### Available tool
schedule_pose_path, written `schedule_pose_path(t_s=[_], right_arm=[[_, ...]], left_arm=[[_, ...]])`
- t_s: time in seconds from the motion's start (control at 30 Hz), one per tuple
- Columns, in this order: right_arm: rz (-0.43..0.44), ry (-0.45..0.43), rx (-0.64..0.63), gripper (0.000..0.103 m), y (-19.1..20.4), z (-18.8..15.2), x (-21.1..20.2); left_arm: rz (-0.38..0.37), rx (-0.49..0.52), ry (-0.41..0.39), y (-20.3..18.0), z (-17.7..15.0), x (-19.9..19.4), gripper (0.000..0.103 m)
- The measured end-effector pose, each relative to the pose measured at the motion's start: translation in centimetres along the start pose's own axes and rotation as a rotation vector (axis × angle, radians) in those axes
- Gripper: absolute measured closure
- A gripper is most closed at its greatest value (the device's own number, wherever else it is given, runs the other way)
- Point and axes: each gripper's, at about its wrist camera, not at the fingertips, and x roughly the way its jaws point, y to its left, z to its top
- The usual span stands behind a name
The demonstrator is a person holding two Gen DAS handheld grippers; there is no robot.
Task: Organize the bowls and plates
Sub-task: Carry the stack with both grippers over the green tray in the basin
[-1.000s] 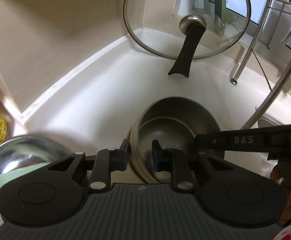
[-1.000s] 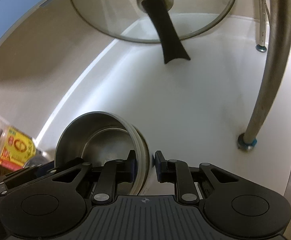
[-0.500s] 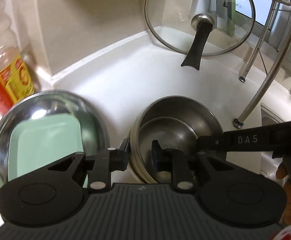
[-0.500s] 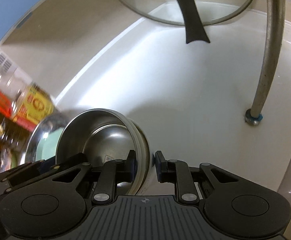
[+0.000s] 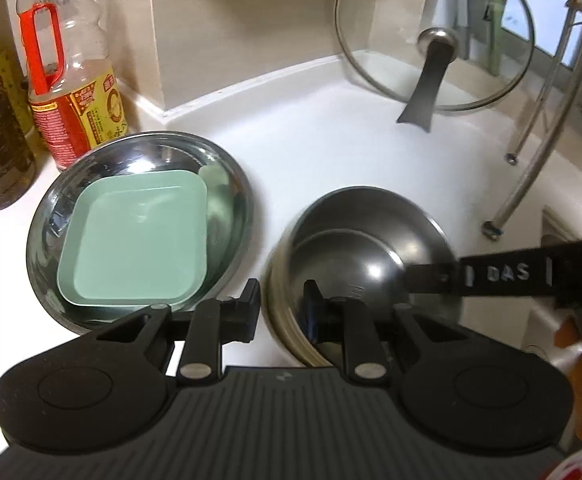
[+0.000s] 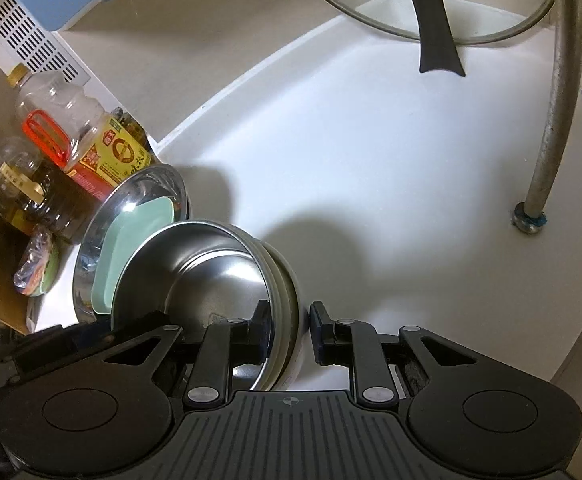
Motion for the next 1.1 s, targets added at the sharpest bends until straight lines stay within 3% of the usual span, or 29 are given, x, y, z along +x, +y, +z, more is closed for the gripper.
schedule_pose_path(t_s=[0.1, 0.43, 0.67, 1.1], right_arm=[[-0.008, -0.026, 0.014, 0.083, 0.1, -0.4, -0.1], [-0.051, -0.069, 0.106, 0.083, -0.2, -1.1, 0.1], [-0.117, -0.113, 0.091, 0.083, 0.9, -2.3, 0.1], [-0.101, -0.173, 0.188, 0.082, 0.4, -3.1, -0.2]], left_arm=[[0.001, -0.024, 0.029, 0.2, 0.4, 0.9, 0.080], [-0.002, 0.013, 0.005, 0.3, 0.4, 1.1, 0.083], [0.022, 0.044, -0.032, -0.3, -0.3, 0.8, 0.083], [-0.019, 0.040, -0.039, 0.3, -0.3, 0.8, 0.083]])
